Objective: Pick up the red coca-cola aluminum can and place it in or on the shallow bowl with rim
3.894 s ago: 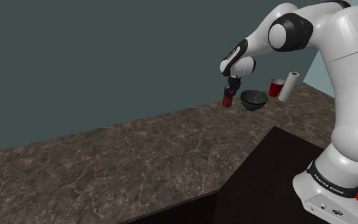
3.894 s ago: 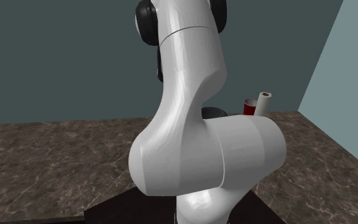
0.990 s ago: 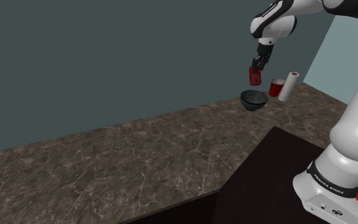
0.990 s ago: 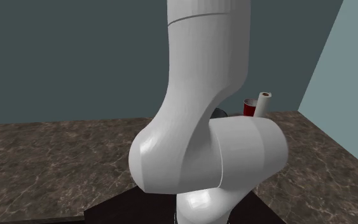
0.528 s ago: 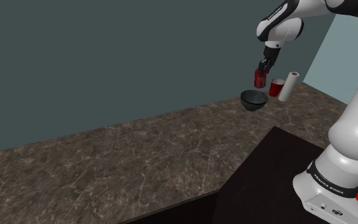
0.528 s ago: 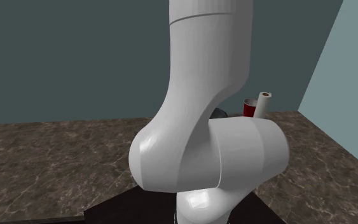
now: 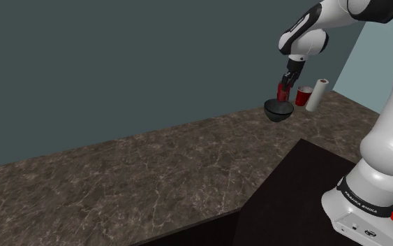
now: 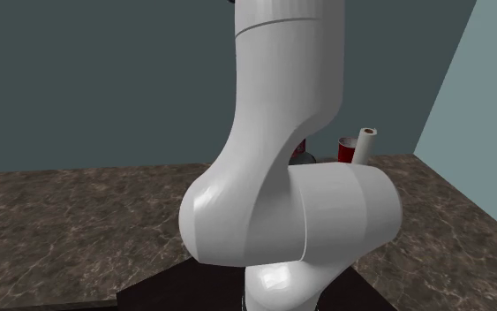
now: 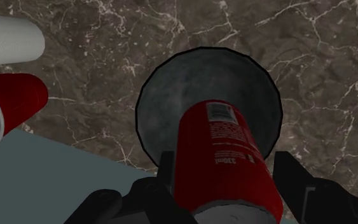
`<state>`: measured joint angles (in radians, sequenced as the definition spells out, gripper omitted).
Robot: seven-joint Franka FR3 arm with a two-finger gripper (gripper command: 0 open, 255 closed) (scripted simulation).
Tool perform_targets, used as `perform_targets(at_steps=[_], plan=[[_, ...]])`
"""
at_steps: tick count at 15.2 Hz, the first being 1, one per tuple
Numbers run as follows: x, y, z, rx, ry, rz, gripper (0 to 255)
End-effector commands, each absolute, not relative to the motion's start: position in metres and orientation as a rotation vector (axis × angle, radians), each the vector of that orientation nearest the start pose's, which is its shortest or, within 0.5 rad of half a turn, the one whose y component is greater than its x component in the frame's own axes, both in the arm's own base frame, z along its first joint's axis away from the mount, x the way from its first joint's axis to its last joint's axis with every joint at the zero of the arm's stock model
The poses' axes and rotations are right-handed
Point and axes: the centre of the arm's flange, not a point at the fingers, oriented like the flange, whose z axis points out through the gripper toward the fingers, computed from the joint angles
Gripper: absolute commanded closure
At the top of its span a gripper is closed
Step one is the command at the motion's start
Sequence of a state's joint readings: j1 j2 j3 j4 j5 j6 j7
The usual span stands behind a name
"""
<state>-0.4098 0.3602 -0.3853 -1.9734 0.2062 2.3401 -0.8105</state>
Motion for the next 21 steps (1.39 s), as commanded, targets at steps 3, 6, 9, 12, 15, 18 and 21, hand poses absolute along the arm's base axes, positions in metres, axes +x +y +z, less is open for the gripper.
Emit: perform_targets(at_steps=[3,6,9,12,15,18,21], plan=[[0.439,-0.429,0.281,-3.153,0.159,-0.066,255],[0.439,-0.429,0.261,-3.153,0.159,-0.066,255],[0.439,-0.429,0.261,-3.153,0.159,-0.066,255],[0.439,-0.429,0.261,-3.153,0.159,-0.066,255],[0.438,-0.429,0.261,-3.153,0.159,-0.066,0],[0.439,-0.429,0.261,-3.153,0.159,-0.066,0],[0.438,-0.429,0.274,-3.153,0.159,-0.066,0]])
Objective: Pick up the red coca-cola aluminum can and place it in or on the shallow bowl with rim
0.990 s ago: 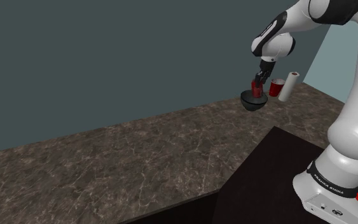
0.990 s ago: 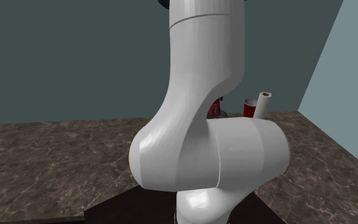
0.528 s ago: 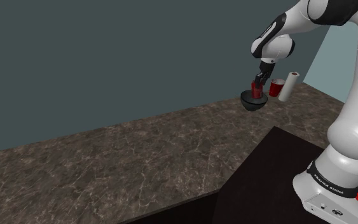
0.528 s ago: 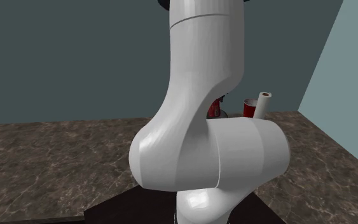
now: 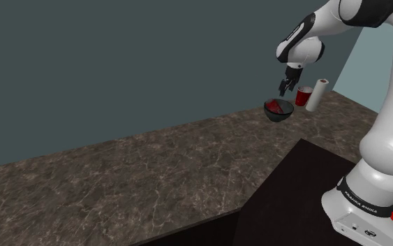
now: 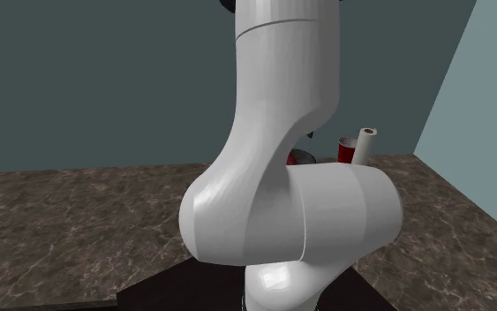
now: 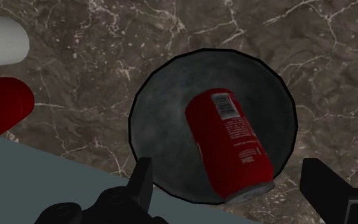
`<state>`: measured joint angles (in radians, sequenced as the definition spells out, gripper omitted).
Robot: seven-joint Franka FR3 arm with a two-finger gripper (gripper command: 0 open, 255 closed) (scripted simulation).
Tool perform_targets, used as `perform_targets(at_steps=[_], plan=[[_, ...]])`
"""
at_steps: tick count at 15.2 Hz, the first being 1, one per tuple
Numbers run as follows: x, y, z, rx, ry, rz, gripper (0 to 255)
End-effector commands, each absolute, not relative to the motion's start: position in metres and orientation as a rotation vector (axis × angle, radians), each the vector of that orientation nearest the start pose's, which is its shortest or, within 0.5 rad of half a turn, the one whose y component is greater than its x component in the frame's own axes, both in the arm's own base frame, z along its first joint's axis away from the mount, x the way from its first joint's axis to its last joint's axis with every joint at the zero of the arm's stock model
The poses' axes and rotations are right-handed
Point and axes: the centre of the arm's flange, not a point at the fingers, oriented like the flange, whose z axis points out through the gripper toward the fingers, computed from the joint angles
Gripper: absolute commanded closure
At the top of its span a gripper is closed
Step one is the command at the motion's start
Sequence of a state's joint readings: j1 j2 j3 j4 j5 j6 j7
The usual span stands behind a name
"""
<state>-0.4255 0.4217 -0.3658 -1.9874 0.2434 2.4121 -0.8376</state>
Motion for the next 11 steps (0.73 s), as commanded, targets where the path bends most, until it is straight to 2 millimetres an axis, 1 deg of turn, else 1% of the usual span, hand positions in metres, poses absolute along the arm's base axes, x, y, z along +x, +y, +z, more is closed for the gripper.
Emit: perform_targets(at_steps=[1,3,11], plan=[[0.437,-0.428,0.287,-3.153,0.159,-0.066,0],[0.436,-0.428,0.311,-3.153,0.159,-0.066,0],[0.436,-0.428,0.311,-3.153,0.159,-0.066,0]])
